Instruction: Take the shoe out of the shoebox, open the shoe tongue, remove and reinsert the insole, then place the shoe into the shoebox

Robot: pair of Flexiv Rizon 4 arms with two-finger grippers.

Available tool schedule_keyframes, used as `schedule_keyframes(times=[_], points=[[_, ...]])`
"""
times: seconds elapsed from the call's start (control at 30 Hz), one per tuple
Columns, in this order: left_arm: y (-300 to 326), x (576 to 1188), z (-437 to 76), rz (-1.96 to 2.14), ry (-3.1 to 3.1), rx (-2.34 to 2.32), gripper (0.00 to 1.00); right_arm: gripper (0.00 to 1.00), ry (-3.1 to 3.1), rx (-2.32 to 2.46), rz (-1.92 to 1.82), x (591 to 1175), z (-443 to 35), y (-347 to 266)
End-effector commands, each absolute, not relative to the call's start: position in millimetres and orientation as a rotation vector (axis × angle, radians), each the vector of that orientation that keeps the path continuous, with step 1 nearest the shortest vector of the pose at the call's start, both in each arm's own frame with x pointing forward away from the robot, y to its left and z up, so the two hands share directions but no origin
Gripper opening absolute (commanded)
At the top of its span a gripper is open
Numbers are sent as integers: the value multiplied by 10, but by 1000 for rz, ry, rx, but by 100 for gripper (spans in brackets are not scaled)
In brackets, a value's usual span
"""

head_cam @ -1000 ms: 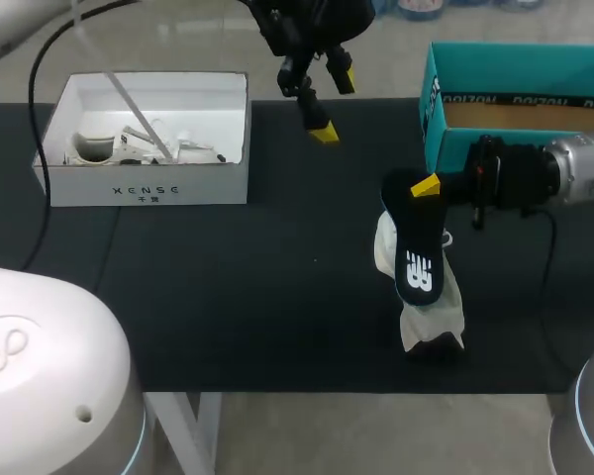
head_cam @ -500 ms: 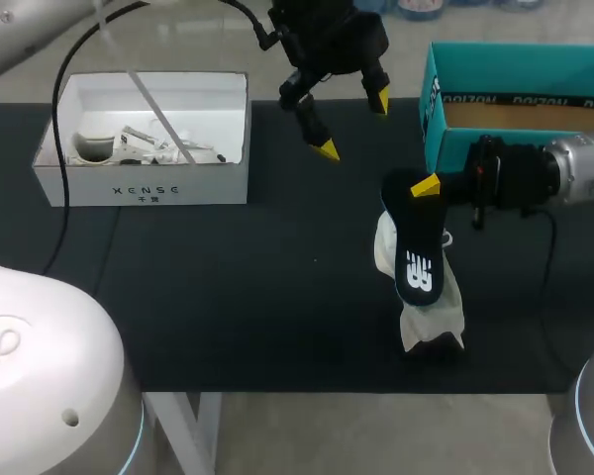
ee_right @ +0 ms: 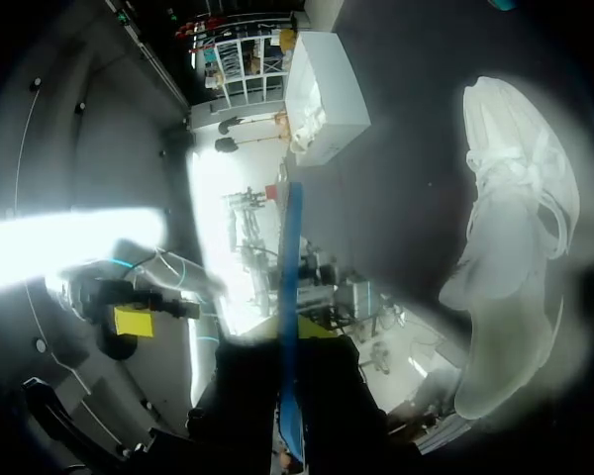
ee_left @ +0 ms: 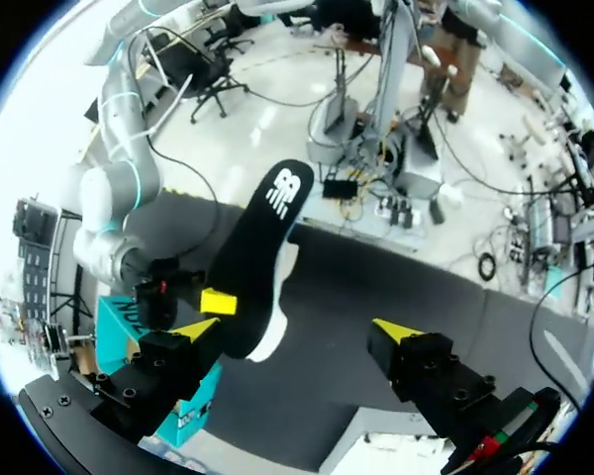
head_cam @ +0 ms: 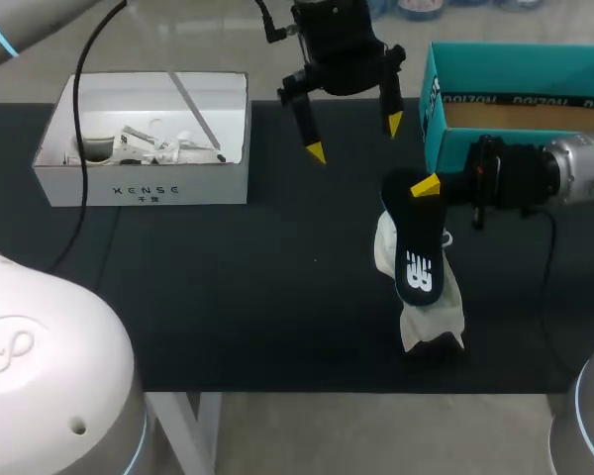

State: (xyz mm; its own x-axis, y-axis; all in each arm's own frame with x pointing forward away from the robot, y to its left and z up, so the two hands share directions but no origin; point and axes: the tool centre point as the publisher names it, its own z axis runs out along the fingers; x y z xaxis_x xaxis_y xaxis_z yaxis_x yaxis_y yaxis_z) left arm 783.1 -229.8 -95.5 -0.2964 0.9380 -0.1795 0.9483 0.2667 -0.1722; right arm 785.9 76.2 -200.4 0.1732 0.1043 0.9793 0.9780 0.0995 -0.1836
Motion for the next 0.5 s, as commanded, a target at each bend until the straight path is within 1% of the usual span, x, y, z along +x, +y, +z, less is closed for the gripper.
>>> schedule_keyframes(times=[0.03, 0.5], points=[[-2400, 7845, -887, -242, 2501, 1798, 100, 0, -1193, -1280, -952, 7851, -2003, 772], [-2400, 7845, -887, -242, 2501, 1798, 100, 0, -1222, -1274, -922, 7825, -1977, 821]])
